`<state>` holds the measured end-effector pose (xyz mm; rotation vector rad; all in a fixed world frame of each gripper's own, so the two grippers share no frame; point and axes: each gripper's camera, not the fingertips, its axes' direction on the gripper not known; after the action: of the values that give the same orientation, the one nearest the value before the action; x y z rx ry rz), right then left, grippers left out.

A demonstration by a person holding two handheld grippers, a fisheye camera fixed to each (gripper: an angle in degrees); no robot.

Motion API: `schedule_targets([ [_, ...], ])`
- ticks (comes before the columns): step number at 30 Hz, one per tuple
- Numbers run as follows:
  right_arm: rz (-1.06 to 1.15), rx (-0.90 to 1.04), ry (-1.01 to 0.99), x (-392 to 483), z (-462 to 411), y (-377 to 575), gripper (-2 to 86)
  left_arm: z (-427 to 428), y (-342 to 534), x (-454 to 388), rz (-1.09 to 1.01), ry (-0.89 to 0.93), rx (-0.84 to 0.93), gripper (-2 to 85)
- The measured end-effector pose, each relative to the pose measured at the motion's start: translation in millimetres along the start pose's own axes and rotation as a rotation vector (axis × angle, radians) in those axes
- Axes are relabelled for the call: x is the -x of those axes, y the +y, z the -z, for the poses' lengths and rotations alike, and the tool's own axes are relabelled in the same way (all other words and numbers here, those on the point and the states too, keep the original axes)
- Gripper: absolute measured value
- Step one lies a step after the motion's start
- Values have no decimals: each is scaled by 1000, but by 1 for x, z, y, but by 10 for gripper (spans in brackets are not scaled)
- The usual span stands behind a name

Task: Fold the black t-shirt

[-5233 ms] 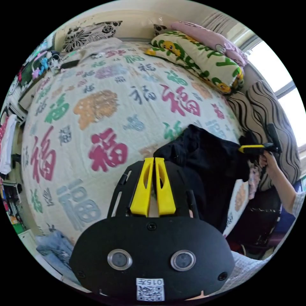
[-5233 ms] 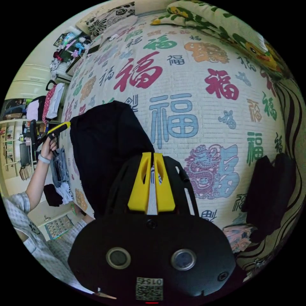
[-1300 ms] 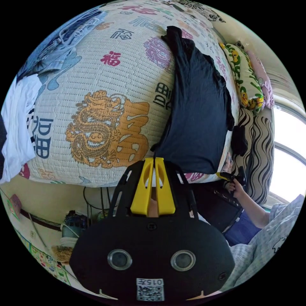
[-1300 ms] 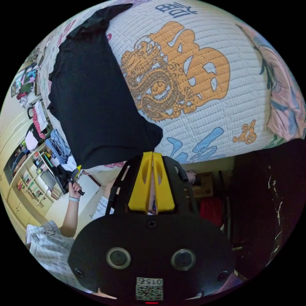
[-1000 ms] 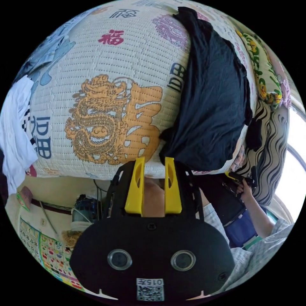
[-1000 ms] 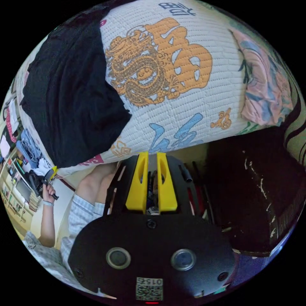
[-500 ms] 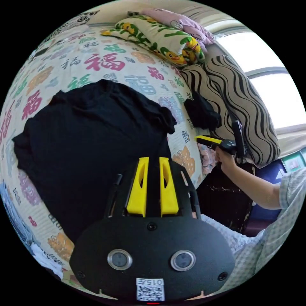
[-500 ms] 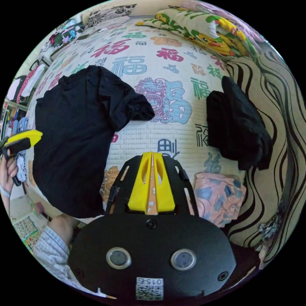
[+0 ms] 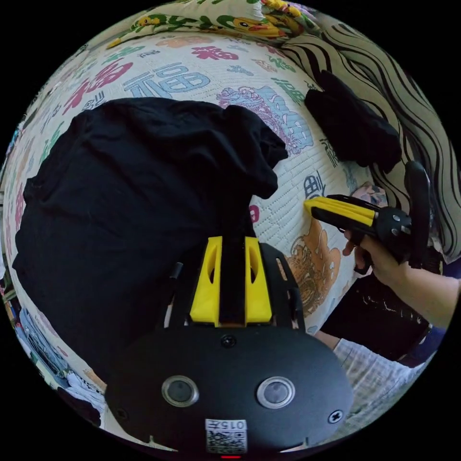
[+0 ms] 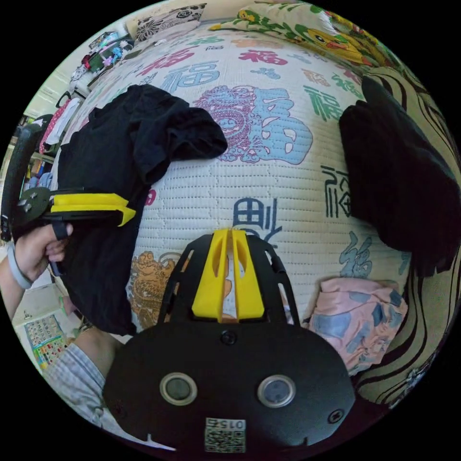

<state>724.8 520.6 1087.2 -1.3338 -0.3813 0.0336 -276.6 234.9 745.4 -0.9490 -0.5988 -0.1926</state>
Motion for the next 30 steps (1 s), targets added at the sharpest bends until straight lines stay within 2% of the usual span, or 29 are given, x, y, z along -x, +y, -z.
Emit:
schedule_targets([
  [2, 32, 5, -71, -15, 15, -8, 7, 12, -15, -10, 1, 52, 29, 29],
  [3, 42, -78, -101, -25, 30, -12, 11, 27, -22, -19, 3, 74, -38, 28],
  [6, 97, -166, -123, -41, 51, -36, 33, 51, -45, -49, 26, 81, -146, 50],
  [10, 128, -108, -234, -53, 44, -71, 21, 34, -80, -77, 106, 93, -106, 40],
  [13, 139, -51, -264, -62, 45, -85, -3, 46, -101, -96, 161, 90, -154, 10],
  [17, -6, -94, -359, -99, 68, -79, -9, 101, -137, -127, 55, -16, -306, -1],
  [20, -116, -139, -463, -119, 82, -74, -10, 118, -185, -142, -62, 19, -348, -3],
  [25, -210, -145, -483, -127, 93, -85, -10, 87, -267, -175, -135, 55, -257, -2],
  [28, -226, -113, -422, -128, 101, -90, -10, 65, -296, -211, -148, -37, -174, 2],
  [30, -183, -64, -362, -124, 107, -91, -10, 55, -308, -259, -295, -302, -88, 8],
])
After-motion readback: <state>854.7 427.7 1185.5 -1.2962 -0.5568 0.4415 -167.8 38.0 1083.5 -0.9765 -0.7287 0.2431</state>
